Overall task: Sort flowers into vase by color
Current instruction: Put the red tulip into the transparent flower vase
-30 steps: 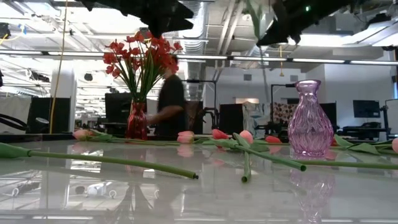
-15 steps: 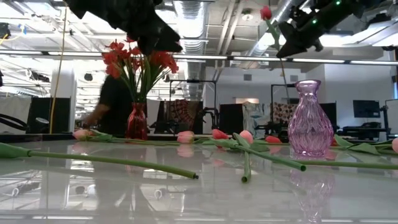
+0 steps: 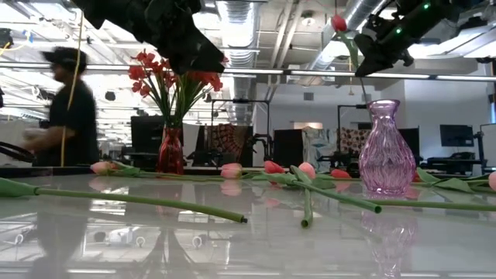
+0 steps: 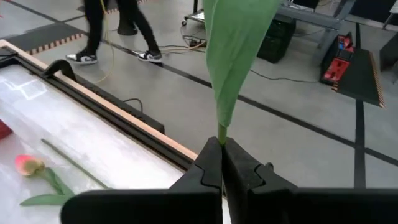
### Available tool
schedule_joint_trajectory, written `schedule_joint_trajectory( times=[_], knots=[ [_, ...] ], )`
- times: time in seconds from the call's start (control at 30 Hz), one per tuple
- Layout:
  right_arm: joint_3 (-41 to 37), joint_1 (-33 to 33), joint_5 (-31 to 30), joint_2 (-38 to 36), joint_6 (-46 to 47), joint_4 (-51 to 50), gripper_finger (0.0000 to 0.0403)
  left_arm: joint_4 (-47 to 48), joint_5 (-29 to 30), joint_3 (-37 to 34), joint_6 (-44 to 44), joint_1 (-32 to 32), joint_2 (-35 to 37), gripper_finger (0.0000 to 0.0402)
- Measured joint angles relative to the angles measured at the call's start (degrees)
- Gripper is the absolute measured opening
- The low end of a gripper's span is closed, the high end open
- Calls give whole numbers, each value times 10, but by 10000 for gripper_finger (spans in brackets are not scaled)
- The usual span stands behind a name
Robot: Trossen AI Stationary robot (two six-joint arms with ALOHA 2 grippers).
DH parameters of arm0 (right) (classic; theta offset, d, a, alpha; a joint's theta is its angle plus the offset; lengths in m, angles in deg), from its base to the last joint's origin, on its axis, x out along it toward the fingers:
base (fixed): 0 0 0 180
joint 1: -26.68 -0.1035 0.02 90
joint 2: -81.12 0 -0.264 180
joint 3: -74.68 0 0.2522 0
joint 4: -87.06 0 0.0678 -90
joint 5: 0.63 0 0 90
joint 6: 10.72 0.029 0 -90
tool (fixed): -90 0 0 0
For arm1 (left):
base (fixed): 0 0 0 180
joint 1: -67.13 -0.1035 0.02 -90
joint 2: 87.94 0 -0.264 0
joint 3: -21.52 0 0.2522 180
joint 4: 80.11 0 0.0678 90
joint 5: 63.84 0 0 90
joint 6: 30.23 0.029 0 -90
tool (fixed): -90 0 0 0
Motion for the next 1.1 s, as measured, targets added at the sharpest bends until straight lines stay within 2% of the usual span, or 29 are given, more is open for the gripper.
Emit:
schedule_joint_trajectory(
  times=[0.27, 0.93, 1.1],
  knots=[
    [0, 0, -12, 0, -7, 26, 28, 0, 0, 0, 0, 0, 0, 218],
    [0, 10, -32, 0, -17, 0, 31, -2, 2, 0, -1, 0, 0, 218],
    [-39, 11, -32, -1, -10, 24, 29, -2, 2, 0, -1, 0, 0, 218]
  ],
)
